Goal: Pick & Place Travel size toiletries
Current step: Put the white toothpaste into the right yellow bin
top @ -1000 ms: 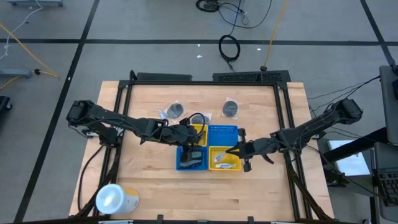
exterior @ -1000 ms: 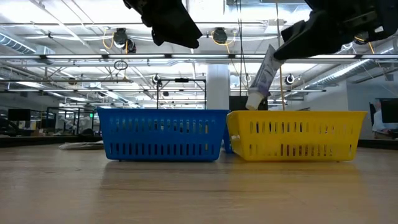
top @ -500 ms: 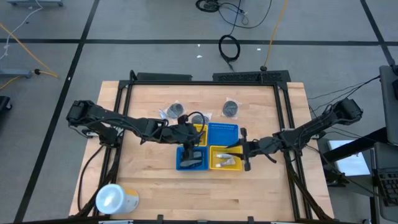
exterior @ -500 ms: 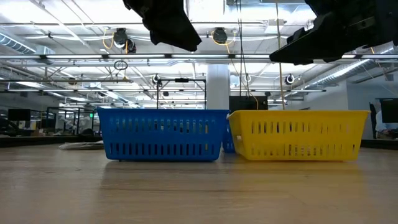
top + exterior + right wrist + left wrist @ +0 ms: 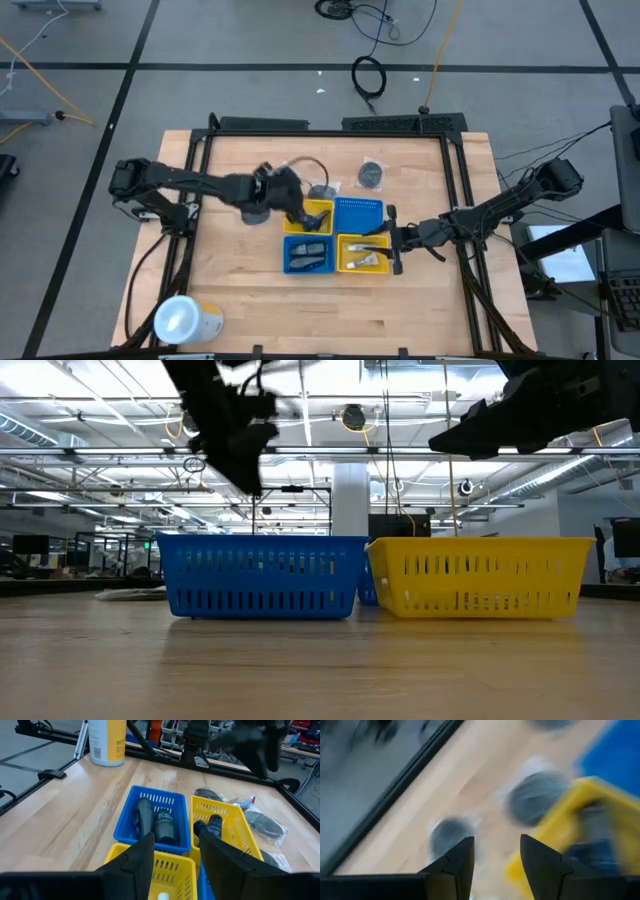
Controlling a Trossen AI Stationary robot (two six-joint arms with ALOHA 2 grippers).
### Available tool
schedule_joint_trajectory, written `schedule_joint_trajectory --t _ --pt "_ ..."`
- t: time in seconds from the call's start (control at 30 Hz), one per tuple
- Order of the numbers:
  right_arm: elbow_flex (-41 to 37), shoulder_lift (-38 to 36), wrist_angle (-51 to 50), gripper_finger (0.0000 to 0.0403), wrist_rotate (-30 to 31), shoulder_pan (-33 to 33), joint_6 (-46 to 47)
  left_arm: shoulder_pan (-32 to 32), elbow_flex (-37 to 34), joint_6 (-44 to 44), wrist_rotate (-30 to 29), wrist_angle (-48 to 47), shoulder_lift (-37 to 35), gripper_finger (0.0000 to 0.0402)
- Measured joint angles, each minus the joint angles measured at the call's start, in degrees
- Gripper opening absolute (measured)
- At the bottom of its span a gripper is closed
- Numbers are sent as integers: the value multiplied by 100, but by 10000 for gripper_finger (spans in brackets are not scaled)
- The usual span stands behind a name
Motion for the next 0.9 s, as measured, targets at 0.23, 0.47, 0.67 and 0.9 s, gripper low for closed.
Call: schedule_joint_trajectory --t 0.23,0.47,0.67,0.9 --pt "2 0 134 148 -4 0 2 1154 -4 -1886 314 -1441 2 157" --pt "2 0 131 147 -24 0 28 2077 -4 -2415 928 -1521 108 157" --pt "2 2 129 146 -26 0 114 2460 -4 -2603 1432 -1558 514 157" --pt "2 0 127 147 -28 0 114 2608 -4 -2635 1502 -1622 1034 157"
